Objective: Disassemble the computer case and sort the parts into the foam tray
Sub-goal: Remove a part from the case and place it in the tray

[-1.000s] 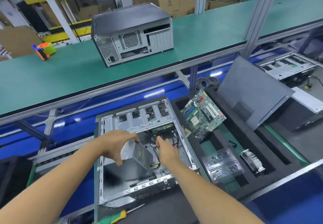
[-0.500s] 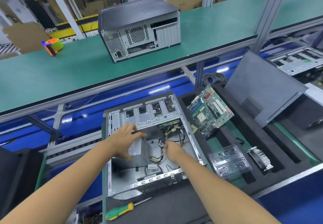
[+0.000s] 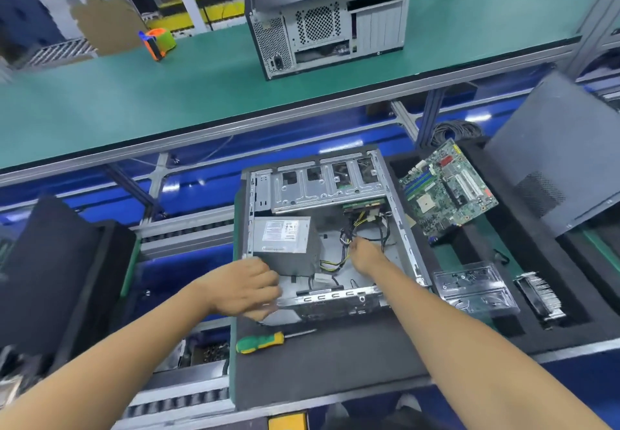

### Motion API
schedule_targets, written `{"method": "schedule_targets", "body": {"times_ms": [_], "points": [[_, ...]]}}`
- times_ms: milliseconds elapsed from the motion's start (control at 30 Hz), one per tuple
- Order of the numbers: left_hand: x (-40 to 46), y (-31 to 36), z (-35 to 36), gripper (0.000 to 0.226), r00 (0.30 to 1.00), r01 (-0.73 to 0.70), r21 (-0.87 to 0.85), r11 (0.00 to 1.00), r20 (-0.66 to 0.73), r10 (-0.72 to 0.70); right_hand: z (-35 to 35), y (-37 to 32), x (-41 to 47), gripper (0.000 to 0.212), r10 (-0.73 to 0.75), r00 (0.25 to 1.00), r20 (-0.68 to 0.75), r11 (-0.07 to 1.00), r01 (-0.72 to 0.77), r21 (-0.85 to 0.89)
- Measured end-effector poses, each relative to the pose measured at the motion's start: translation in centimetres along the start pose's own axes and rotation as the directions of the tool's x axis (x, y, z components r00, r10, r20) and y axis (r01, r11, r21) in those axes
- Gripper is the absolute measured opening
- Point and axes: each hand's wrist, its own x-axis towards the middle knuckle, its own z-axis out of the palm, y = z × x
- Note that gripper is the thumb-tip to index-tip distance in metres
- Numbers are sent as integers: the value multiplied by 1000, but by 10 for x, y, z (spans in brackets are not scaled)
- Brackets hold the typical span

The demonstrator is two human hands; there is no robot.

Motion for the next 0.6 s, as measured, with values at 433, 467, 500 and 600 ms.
{"method": "schedule_targets", "body": {"times_ms": [433,467,500,600], "points": [[-51,116,75,42,779,89,283,955,578,-243,-2,-3,-4,19,51,999,-9,997,-50,56],[-49,118,77,39,792,64,290,955,567,-225,-1,-2,-4,17,57,998,-1,995,-57,78],[-45,118,75,36,782,52,270,961,588,-208,1,0,-5,21,65,998,20,991,-66,114],[-39,116,71,30,743,69,203,977,643,-186,2,-1,-5,31,100,995,24,984,-103,143]]}}
